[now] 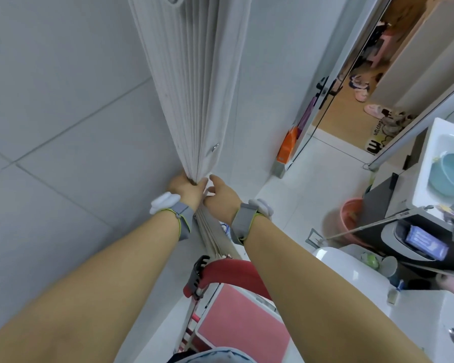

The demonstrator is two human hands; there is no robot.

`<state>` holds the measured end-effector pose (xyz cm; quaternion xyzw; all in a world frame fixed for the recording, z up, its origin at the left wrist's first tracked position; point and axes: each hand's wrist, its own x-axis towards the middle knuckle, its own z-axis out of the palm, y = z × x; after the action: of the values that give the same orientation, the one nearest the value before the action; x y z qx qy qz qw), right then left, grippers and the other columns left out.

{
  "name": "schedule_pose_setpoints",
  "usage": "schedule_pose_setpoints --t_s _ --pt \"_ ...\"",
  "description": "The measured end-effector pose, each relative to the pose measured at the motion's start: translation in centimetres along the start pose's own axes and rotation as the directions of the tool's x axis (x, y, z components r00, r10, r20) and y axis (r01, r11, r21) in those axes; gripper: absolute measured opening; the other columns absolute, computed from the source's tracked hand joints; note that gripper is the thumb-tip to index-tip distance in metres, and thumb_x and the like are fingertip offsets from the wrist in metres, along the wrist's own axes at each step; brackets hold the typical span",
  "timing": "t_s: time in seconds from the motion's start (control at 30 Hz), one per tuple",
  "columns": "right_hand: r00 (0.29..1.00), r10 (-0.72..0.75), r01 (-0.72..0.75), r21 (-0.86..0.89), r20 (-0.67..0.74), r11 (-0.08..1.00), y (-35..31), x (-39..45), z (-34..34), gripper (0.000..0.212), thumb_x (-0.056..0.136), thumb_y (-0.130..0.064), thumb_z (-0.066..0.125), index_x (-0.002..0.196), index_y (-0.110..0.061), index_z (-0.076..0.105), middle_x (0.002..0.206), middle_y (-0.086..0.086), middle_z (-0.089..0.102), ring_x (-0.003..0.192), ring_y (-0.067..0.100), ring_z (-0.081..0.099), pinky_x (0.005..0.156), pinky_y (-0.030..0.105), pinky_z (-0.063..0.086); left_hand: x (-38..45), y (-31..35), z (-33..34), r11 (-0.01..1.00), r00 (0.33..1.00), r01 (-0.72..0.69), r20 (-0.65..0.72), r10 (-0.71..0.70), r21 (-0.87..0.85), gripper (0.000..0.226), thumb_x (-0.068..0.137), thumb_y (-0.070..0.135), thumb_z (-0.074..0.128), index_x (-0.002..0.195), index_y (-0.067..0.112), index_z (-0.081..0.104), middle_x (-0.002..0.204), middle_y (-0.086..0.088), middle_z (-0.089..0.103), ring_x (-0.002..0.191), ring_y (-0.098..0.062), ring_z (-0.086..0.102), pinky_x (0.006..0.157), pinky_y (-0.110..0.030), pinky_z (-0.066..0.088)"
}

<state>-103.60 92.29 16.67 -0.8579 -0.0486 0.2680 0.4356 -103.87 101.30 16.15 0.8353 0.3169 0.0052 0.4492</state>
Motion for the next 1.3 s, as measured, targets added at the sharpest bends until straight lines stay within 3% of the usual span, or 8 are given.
schedule_pose_setpoints --t_s 0.17,0.4,0.57,0.7,0.87,1.07,1.17,1.3 --pt "0.997 -0.011 0.009 -0.026 -0.077 1.000 0.1 -0.6 0.2 0.034 0.095 -0.007 0.043 0.127 0.001 0.041 0.121 0.024 0.058 0.110 0.036 0.056 0.090 0.035 0.043 -0.5 0.1 0.4 0.990 1.000 0.011 0.008 -0.010 -0.142 0.046 0.076 0.017 0.077 0.117 0.007 0.060 0.115 -0.010 0.066 0.108 -0.024 0.062 0.081 -0.022 0.041" --pt "0.987 0.017 -0.024 -0.043 -0.162 0.999 -0.3 -1.0 -1.8 0.028 0.095 -0.010 0.044 0.120 0.001 0.045 0.119 0.021 0.059 0.107 0.035 0.057 0.078 0.031 0.041 -1.8 1.5 0.6 0.913 0.963 -0.254 -0.168 0.209 -0.318 0.081 0.057 0.019 0.086 0.125 0.015 0.042 0.112 0.005 0.057 0.102 -0.012 0.056 0.088 -0.022 0.044" --pt "0.969 -0.033 0.022 -0.047 -0.245 0.999 -0.6 -1.5 -2.2 0.018 0.086 -0.005 0.047 0.103 -0.004 0.046 0.111 0.020 0.054 0.095 0.032 0.054 0.072 0.027 0.033 -2.1 1.4 0.7 0.954 0.993 0.008 -0.111 -0.043 -0.300 0.091 0.041 0.051 0.086 0.115 0.012 0.049 0.117 -0.007 0.063 0.107 -0.027 0.061 0.092 -0.041 0.052" --pt "0.967 -0.066 0.060 -0.034 -0.247 0.998 -0.5 -2.5 -2.5 0.027 0.082 -0.001 0.049 0.109 -0.003 0.044 0.113 0.018 0.051 0.086 0.018 0.042 0.073 0.021 0.030 -2.1 1.4 0.5 0.963 0.977 0.149 0.183 -0.109 -0.225 0.065 0.067 0.048 0.079 0.116 0.007 0.063 0.114 -0.009 0.068 0.101 -0.026 0.065 0.083 -0.032 0.053" --pt "0.966 -0.051 0.051 -0.007 -0.254 0.999 -0.1 -3.3 -3.0 0.035 0.081 0.001 0.048 0.116 -0.002 0.043 0.117 0.018 0.051 0.095 0.024 0.049 0.075 0.023 0.033 -3.1 2.2 0.0 0.976 0.864 0.216 0.467 -0.187 -0.007 0.050 0.085 0.061 0.053 0.095 0.013 0.066 0.085 -0.005 0.067 0.073 -0.020 0.061 0.073 -0.031 0.047" --pt "0.920 -0.143 0.135 -0.048 -0.365 0.990 -0.9 -4.8 -4.5 0.066 0.080 0.000 0.053 0.142 -0.008 0.031 0.134 0.011 0.046 0.123 0.025 0.046 0.096 0.023 0.037 -3.8 3.9 -0.1 0.995 0.907 0.021 0.421 0.022 -0.098 0.025 0.089 0.034 0.057 0.080 0.012 0.064 0.065 -0.007 0.061 0.057 -0.021 0.054 0.065 -0.034 0.044" --pt "0.917 -0.164 0.149 -0.070 -0.363 0.986 -2.4 -5.5 -5.7 0.080 0.084 -0.001 0.056 0.151 -0.006 0.013 0.152 0.007 0.029 0.139 0.020 0.030 0.108 0.020 0.024 -3.8 5.5 -1.2 0.992 0.901 -0.072 0.420 0.108 -0.101 0.030 0.079 0.035 0.060 0.056 0.016 0.055 0.039 0.002 0.050 0.046 -0.023 0.047 0.056 -0.028 0.039" --pt "0.873 -0.209 0.203 -0.061 -0.441 0.977 -4.9 -6.5 -7.2 0.090 0.080 -0.006 0.064 0.151 -0.007 0.010 0.150 0.007 0.032 0.138 0.022 0.033 0.110 0.036 0.035 -4.4 8.8 -3.9 0.977 0.890 -0.188 0.403 0.213 -0.102 0.030 0.073 0.040 0.059 0.059 0.013 0.058 0.047 -0.003 0.053 0.054 -0.023 0.050 0.060 -0.032 0.044"
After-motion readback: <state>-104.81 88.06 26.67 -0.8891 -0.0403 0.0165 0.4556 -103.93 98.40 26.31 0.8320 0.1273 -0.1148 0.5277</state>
